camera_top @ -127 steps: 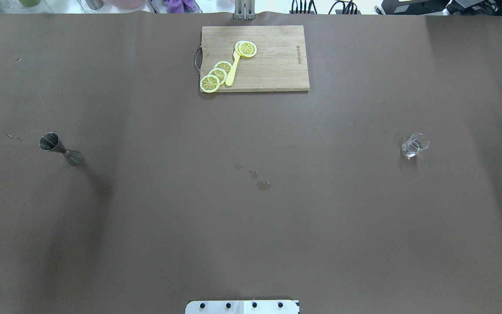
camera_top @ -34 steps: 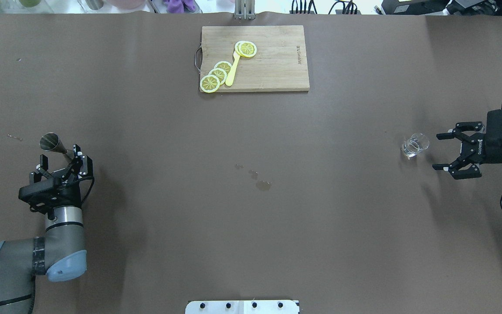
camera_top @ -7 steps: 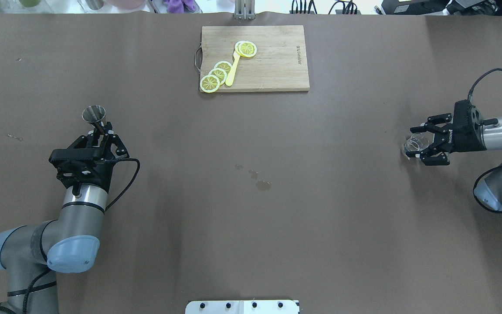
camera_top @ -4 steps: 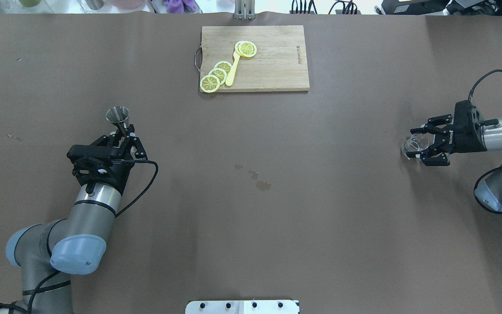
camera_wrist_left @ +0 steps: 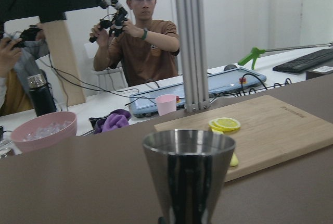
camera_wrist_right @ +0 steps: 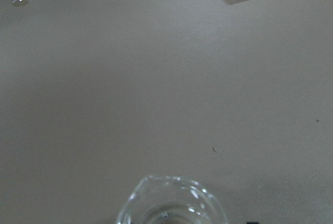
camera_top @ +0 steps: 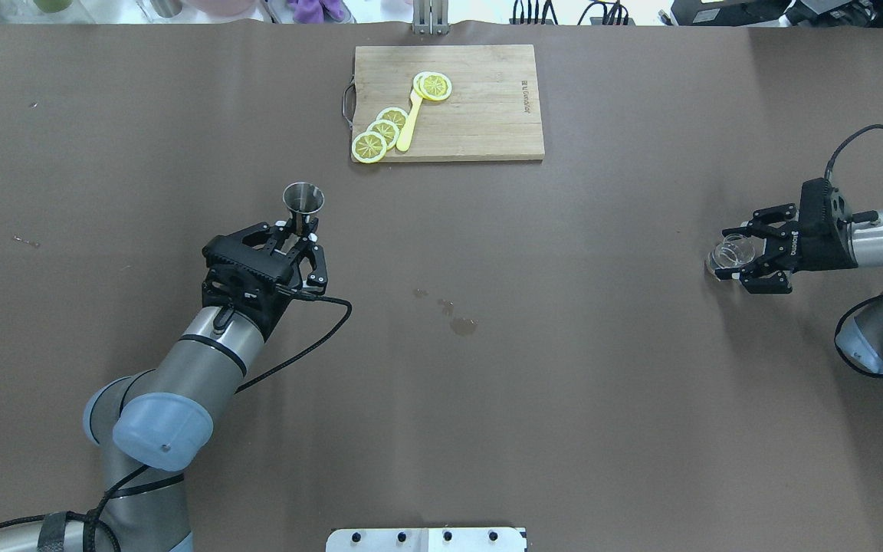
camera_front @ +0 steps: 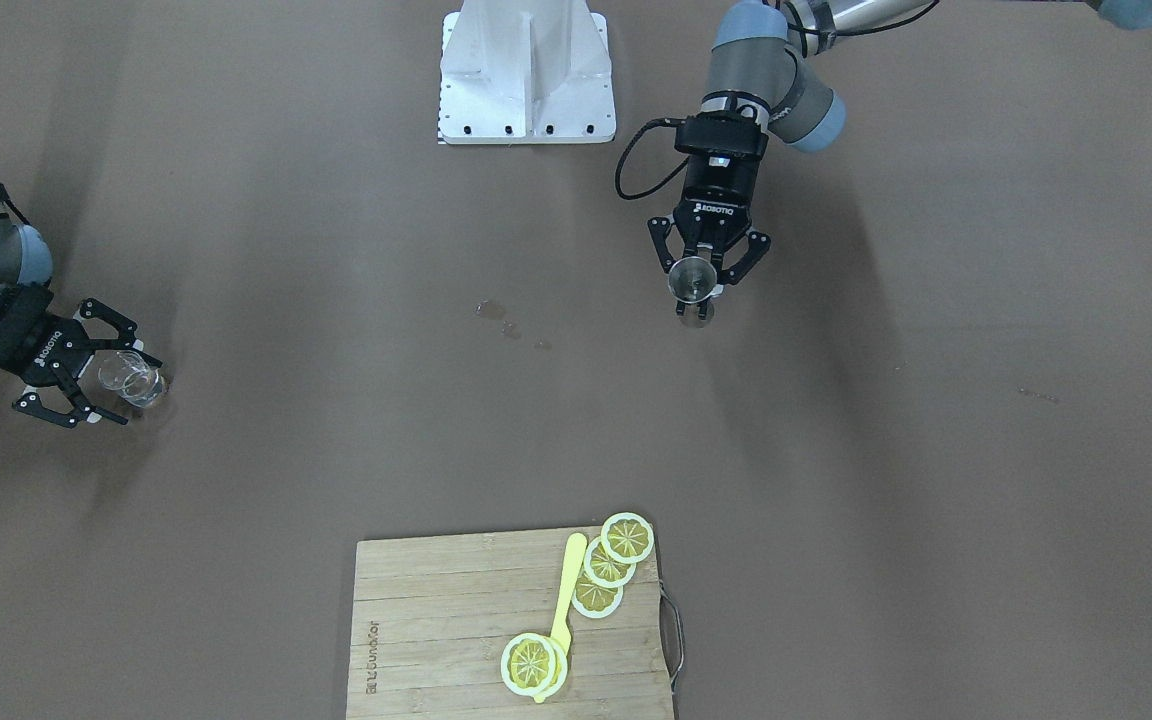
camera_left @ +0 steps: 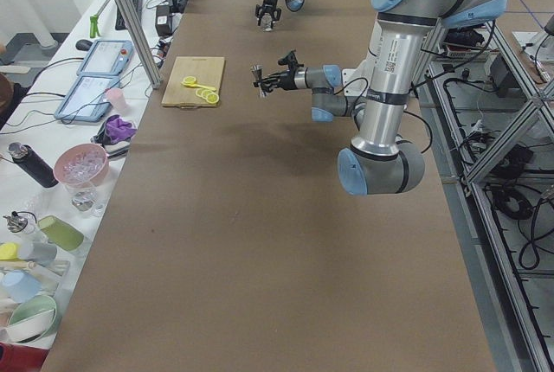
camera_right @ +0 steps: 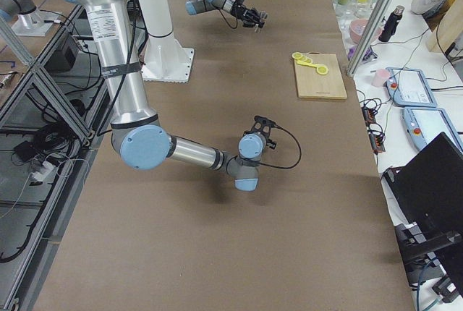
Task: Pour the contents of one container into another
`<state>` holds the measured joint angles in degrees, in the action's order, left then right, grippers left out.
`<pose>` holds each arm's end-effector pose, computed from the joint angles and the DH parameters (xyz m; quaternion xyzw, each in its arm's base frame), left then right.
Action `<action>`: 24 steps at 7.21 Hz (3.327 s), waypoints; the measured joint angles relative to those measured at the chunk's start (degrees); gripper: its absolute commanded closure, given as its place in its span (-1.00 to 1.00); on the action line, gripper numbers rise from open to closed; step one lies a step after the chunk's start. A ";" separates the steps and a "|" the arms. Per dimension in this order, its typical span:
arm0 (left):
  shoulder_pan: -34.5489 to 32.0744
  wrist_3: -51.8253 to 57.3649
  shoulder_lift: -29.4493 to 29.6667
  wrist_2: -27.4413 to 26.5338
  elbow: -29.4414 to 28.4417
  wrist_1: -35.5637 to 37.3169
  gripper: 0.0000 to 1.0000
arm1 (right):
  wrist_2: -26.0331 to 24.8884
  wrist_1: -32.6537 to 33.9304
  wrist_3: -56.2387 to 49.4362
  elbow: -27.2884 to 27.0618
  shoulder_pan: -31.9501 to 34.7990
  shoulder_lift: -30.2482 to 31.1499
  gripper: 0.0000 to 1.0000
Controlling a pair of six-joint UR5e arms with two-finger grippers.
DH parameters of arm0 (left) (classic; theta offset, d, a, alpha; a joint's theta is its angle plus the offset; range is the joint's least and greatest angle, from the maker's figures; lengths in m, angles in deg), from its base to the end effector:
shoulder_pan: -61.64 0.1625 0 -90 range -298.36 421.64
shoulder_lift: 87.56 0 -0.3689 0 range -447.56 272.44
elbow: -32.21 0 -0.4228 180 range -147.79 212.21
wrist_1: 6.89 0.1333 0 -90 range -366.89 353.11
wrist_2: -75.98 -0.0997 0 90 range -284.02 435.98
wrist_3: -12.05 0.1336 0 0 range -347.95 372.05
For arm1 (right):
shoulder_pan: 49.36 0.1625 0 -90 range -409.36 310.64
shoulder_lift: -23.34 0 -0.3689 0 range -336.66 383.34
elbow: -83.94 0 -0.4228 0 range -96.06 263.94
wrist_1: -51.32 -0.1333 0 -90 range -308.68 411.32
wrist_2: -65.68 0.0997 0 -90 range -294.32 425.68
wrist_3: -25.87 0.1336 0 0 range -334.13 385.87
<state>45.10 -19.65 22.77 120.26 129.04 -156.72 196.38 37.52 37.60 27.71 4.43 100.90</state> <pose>0.5126 -0.3911 0.2208 0.6092 0.3325 -0.0116 0.7199 -0.3094 -0.5007 0.5910 0.4585 -0.4900 -0.3735 0.6405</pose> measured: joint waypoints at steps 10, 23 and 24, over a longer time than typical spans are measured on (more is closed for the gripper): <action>-7.02 16.07 6.71 36.79 -3.14 -1.83 1.00 | 0.17 -0.08 1.46 -0.46 -0.62 0.25 -0.20; -6.80 15.81 9.70 39.16 -10.80 -11.66 1.00 | 0.26 4.27 2.15 -7.67 -0.24 -1.58 0.01; -5.96 15.66 10.00 39.09 -10.87 -11.95 1.00 | 0.26 7.35 2.23 -9.78 -0.06 -2.60 0.03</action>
<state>39.14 -3.99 32.77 159.35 118.17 -168.66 196.64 44.86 39.83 17.93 4.38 98.30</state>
